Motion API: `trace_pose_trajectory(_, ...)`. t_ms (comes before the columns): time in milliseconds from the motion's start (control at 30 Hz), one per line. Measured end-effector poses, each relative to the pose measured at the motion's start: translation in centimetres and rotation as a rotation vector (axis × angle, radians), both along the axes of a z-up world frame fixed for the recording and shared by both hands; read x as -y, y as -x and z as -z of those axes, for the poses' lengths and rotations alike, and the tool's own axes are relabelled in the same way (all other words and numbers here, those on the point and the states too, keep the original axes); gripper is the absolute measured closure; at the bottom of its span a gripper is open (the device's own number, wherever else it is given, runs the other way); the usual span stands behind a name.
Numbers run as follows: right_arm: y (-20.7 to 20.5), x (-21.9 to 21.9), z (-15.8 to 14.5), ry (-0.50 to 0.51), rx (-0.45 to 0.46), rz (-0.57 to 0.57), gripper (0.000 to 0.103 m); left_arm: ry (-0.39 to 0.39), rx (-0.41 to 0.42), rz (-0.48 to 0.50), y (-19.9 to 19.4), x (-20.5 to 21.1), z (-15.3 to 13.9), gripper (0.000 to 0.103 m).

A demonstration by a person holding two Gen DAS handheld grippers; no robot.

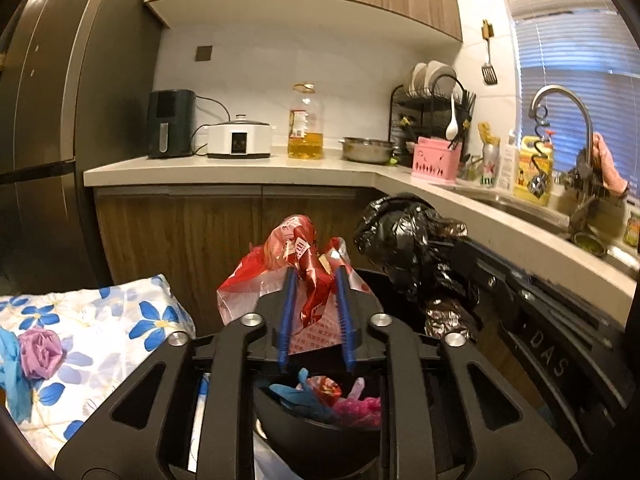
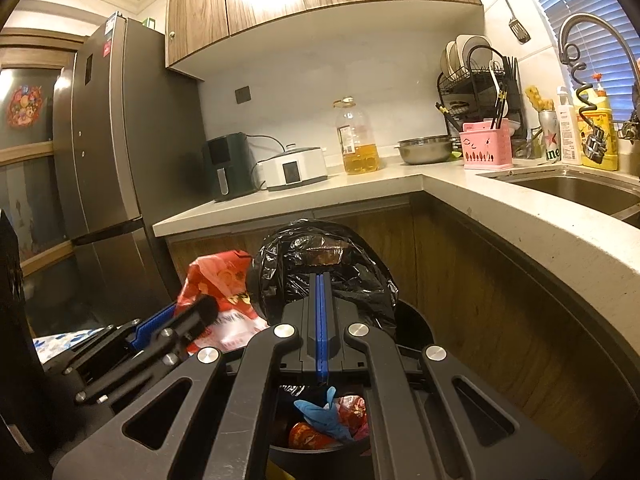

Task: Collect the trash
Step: 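Open both tools over the bin to drop the two bags, then move both open tools back to the red bag and red can on the table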

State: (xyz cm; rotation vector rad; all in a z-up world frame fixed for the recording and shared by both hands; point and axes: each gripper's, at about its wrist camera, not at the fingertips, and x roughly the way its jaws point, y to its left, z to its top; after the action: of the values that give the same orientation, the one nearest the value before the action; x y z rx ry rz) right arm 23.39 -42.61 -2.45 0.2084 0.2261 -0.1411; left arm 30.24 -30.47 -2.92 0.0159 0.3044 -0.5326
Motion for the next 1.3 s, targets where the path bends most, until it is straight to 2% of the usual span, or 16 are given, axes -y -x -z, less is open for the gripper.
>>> trace_pose_trajectory(33, -0.1, 0.1, 0.0, 0.0, -0.003, -0.001, 0.103, -0.003, -0.002, 0.001, 0.0, 0.0, 0.1, 0.074)
trace_pose_trajectory(100, -0.3, 0.3, 0.2, -0.002, -0.01, 0.003, 0.102, 0.011, -0.013, -0.005, -0.2, -0.4, 0.4, 0.049)
trace_pose_trajectory(200, -0.6, 0.5, 0.6, -0.013, -0.026, 0.004, 0.102, 0.047, -0.027, -0.007, -0.4, -1.4, 0.6, 0.039)
trace_pose_trajectory(300, -0.8, 0.7, 1.1, -0.022, -0.048, 0.007, 0.102, 0.077, -0.045, -0.057, -0.6, -2.9, 0.7, 0.035)
trace_pose_trajectory(367, -0.9, 0.8, 1.4, -0.028, -0.059, 0.013, 0.091, 0.097, -0.057, -0.078, -0.6, -3.8, 0.8, 0.032)
trace_pose_trajectory(400, -0.8, 0.9, 1.5, -0.034, -0.059, 0.015, 0.077, 0.097, -0.055, -0.095, -0.4, -4.3, 0.7, 0.03)
trace_pose_trajectory(433, -0.7, 1.0, 1.5, -0.039, -0.057, 0.015, 0.072, 0.092, -0.051, -0.109, -0.2, -4.7, 0.7, 0.029)
trace_pose_trajectory(533, -0.3, 0.8, 1.6, -0.042, -0.063, 0.02, 0.07, 0.075, -0.043, -0.148, 0.6, -5.8, 0.6, 0.025)
trace_pose_trajectory(567, -0.1, 0.7, 1.6, -0.045, -0.065, 0.019, 0.067, 0.071, -0.043, -0.156, 0.8, -6.2, 0.6, 0.023)
trace_pose_trajectory(633, 0.4, 0.4, 1.6, -0.046, -0.067, 0.017, 0.053, 0.061, -0.038, -0.18, 1.6, -6.9, 0.7, 0.02)
trace_pose_trajectory(800, 2.2, -1.6, 1.6, -0.013, -0.069, 0.003, 0.042, 0.055, -0.039, -0.233, 3.6, -9.0, 0.8, 0.015)
trace_pose_trajectory(1033, 4.5, -4.6, 1.3, 0.02, -0.055, -0.024, 0.04, 0.037, -0.036, -0.337, 6.2, -12.5, 0.9, 0.015)
trace_pose_trajectory(1300, 6.2, -7.2, 1.5, 0.01, -0.053, -0.059, 0.039, 0.047, -0.043, -0.467, 8.8, -18.0, 1.2, 0.015)
